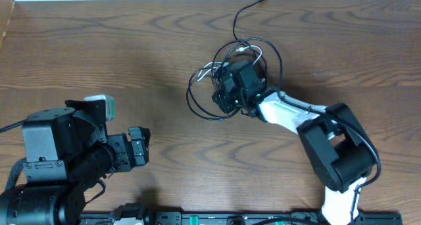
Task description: Untangle cables
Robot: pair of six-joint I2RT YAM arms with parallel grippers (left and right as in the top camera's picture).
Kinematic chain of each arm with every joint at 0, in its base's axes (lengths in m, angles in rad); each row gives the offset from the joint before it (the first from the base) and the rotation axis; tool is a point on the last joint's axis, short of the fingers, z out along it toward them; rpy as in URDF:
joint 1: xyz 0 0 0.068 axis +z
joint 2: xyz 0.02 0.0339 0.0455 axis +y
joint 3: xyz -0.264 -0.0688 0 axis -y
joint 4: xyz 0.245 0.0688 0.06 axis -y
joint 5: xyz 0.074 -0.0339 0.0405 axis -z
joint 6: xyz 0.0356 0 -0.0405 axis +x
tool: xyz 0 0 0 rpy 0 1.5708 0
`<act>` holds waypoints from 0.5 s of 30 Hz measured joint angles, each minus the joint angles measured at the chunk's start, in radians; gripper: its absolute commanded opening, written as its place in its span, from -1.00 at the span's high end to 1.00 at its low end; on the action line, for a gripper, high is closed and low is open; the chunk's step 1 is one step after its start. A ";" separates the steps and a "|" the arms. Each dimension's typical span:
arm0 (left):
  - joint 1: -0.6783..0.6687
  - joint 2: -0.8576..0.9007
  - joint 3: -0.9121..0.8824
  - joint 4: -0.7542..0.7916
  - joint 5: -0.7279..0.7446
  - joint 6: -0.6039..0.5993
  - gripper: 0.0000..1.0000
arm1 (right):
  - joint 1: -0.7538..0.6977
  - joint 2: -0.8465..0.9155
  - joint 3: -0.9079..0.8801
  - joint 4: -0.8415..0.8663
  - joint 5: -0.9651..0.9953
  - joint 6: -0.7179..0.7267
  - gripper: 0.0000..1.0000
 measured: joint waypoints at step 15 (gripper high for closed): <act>0.000 0.000 0.000 0.000 0.000 0.000 -0.89 | 0.001 0.012 -0.001 -0.021 -0.098 0.000 0.98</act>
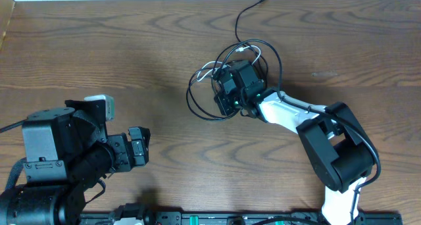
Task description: Untangle cables
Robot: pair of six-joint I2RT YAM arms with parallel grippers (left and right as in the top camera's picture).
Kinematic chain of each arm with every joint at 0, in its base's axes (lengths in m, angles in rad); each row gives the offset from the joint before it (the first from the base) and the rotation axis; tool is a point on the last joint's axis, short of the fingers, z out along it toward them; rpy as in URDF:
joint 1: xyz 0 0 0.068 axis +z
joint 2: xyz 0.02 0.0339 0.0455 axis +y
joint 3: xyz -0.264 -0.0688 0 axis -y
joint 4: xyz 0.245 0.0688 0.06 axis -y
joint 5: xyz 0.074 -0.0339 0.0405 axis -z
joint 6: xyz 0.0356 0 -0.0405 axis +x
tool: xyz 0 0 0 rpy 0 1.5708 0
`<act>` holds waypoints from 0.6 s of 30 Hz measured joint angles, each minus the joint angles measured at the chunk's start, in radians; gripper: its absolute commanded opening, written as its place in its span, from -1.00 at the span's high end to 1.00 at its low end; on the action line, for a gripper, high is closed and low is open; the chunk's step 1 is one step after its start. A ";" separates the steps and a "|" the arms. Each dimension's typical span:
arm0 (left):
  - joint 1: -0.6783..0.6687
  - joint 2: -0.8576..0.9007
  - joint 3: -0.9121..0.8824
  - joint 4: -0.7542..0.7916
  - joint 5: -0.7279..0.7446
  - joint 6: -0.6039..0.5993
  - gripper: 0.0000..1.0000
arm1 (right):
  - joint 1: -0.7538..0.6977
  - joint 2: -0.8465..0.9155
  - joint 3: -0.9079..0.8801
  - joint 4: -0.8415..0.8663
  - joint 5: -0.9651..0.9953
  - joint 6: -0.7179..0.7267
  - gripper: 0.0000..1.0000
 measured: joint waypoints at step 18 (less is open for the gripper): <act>0.000 0.000 -0.119 0.050 0.029 0.002 -0.89 | -0.042 -0.583 0.417 -0.393 0.010 -0.034 0.97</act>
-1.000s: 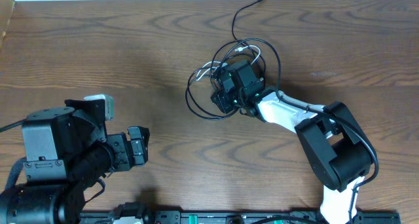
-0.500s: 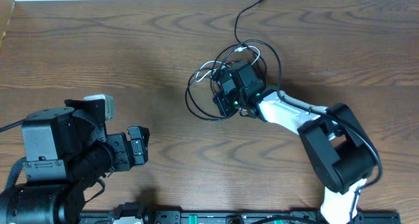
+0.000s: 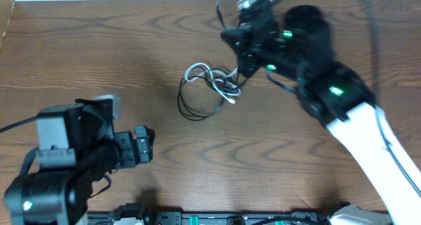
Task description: Untangle cables
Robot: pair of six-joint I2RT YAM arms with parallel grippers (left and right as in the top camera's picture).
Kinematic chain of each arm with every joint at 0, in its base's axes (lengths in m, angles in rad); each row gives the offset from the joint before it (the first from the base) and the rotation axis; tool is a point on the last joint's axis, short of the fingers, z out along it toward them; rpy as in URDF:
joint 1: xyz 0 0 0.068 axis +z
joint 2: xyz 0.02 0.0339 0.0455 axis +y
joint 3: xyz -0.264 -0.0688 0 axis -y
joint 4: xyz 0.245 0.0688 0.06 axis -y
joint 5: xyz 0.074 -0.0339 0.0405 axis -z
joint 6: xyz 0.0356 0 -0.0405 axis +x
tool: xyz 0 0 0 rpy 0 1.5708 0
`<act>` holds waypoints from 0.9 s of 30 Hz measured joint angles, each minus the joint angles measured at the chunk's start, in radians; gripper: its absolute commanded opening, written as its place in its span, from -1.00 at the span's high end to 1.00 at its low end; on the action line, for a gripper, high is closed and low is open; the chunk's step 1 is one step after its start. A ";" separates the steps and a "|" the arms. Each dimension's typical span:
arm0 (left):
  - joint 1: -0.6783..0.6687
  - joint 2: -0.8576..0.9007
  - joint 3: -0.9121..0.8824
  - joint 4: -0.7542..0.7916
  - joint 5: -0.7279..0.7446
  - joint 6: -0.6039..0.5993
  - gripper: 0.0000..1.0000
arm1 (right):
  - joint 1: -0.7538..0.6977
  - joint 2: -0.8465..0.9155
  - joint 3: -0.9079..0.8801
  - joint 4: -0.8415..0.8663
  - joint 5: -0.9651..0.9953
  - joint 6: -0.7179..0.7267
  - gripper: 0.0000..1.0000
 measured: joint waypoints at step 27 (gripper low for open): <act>-0.168 0.490 -0.425 0.497 0.457 0.382 -0.77 | 0.001 -0.126 0.032 -0.093 0.049 -0.021 0.97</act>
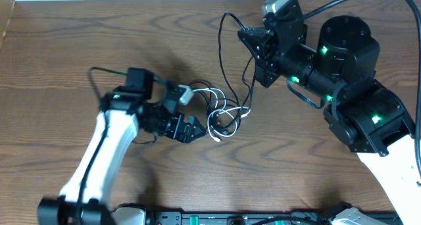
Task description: Untangle cables
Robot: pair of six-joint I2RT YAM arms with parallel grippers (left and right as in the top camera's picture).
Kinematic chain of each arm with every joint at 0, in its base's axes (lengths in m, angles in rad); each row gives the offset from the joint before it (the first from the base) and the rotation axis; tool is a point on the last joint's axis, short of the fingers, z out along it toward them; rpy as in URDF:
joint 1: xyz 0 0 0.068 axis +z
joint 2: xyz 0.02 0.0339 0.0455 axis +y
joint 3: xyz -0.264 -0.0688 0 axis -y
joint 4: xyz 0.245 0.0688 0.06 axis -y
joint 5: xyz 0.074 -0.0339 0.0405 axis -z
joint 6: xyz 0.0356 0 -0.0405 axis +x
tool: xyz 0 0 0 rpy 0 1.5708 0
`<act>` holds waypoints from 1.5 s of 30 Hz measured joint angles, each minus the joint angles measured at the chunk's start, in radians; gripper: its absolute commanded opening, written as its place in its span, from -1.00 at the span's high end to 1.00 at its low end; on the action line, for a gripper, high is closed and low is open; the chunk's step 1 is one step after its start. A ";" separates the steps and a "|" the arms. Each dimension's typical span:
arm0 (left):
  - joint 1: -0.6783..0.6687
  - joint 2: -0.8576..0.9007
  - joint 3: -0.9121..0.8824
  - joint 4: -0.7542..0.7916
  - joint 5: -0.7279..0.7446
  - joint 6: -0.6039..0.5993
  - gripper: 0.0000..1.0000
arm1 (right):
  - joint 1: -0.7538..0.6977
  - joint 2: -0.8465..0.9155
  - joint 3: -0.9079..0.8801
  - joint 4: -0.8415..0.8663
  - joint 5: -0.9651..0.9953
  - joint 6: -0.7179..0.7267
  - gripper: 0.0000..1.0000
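Note:
A black cable [223, 60] and a white cable [225, 117] lie looped together on the wooden table [66, 47]. My right gripper [258, 49] is raised at the upper middle, shut on the black cable, which hangs down from it into the tangle. The white cable's plug [185, 93] lies at the tangle's left. My left gripper [192, 130] sits low just left of the white loops, jaws apart, nothing seen between them.
The table's far edge meets a white wall strip along the top. The arms' base rail [230, 218] runs along the near edge. A black cable to the right arm arcs overhead at top right.
My left arm has moved from the lower left to the tangle's left side. The right gripper stays raised with the black cable, a little further right. The white loops lie lower and further right.
At first my right gripper was down on the tangle at the table's middle while the left arm rested at the lower left. Then the right gripper was high with the black cable and the tangle lay looser. Now the left gripper is beside the white loops.

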 measured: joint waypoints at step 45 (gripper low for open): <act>-0.226 0.309 -0.083 0.343 -0.288 0.021 0.84 | -0.038 -0.031 0.025 -0.004 0.081 -0.003 0.97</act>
